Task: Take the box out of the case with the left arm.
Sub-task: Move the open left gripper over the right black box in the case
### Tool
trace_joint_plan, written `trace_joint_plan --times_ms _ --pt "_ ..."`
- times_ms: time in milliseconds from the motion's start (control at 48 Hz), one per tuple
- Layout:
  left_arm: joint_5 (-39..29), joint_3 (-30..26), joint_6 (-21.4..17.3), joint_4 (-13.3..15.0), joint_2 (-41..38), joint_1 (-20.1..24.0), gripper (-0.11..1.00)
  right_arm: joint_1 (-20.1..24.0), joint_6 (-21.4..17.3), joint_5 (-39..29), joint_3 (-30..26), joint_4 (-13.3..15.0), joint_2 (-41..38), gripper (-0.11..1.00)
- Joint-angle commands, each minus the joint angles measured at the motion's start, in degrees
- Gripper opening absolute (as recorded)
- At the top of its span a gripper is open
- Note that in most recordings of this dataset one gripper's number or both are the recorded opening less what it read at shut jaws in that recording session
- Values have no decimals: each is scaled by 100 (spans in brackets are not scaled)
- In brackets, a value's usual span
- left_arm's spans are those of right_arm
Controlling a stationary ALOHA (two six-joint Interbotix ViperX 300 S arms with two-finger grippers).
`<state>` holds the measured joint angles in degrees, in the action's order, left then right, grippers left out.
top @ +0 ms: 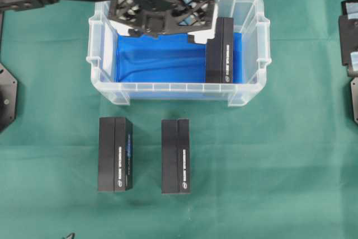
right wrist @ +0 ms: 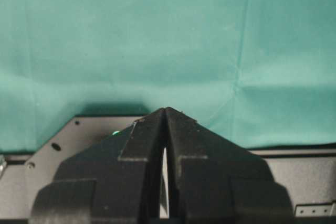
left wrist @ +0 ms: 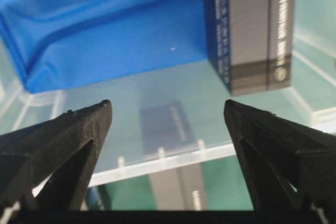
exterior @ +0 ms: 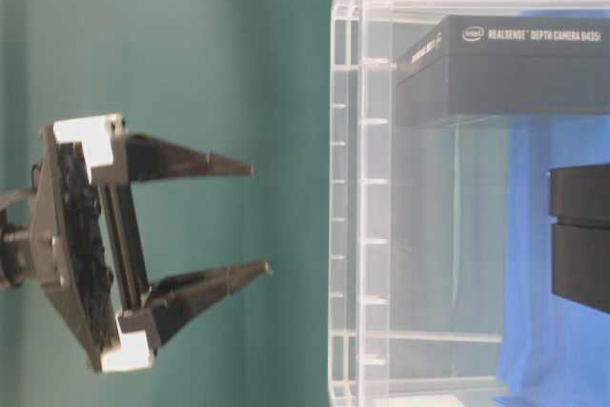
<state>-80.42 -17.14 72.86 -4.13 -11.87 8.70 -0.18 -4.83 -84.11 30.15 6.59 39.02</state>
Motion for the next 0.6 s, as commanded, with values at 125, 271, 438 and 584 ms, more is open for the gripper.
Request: trace_joint_plan --times_ms 125,271,438,584 --pt "-9 -791 -35 -18 -325 -44 90 0 18 141 -26 9 -9 2" --pt "-18 -1160 -97 -18 -650 -79 90 -9 18 158 -26 0 0 2" --pt "-35 -1652 -132 -26 -1063 -132 90 -9 18 158 -18 9 0 2" --pt "-114 -2101 -272 -35 -1415 -149 90 0 18 158 -18 9 0 2"
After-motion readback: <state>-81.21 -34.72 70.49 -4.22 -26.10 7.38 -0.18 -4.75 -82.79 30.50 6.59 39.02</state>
